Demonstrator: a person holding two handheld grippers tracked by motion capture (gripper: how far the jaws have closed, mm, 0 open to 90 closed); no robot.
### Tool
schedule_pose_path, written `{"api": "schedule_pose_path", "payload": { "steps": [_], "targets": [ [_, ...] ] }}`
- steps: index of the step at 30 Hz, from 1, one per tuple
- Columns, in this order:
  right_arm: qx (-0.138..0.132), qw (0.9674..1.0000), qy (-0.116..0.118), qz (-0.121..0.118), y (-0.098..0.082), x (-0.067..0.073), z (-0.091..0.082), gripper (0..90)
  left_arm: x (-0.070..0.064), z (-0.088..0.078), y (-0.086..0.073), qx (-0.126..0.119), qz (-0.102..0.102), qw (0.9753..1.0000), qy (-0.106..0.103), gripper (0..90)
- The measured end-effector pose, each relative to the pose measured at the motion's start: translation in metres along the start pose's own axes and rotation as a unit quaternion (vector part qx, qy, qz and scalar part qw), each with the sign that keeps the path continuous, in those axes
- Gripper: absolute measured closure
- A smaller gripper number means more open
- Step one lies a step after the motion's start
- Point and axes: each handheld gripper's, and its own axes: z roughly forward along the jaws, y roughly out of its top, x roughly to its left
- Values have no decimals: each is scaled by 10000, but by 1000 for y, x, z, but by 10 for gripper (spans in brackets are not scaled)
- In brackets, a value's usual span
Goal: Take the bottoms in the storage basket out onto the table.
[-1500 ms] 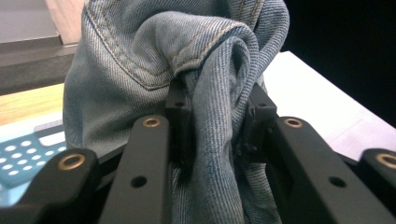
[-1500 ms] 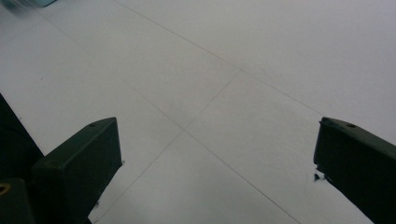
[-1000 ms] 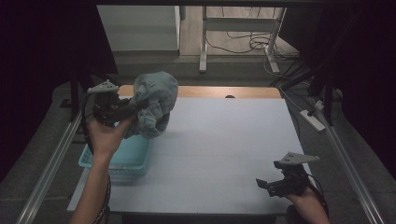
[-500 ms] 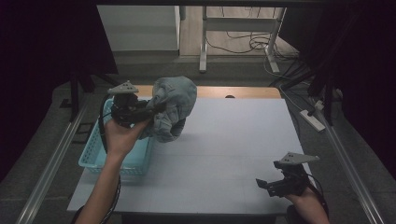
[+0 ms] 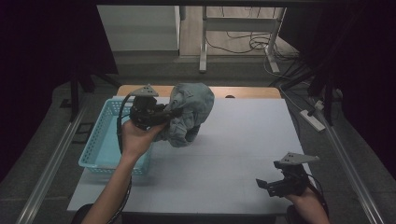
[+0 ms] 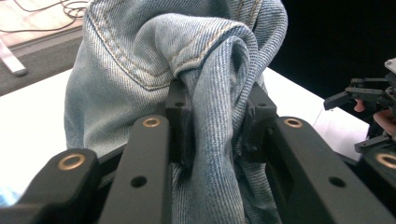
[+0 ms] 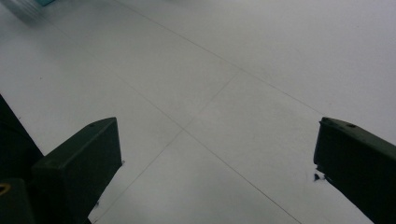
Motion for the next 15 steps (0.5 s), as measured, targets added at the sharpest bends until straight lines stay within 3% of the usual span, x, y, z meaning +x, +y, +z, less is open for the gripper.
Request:
{"api": "schedule_pose_path", "payload": {
  "steps": [15],
  "targets": [
    [10, 10000, 10, 12, 0, 0, 0, 11, -13, 45, -1, 196, 73, 9989, -424, 695]
  ]
}}
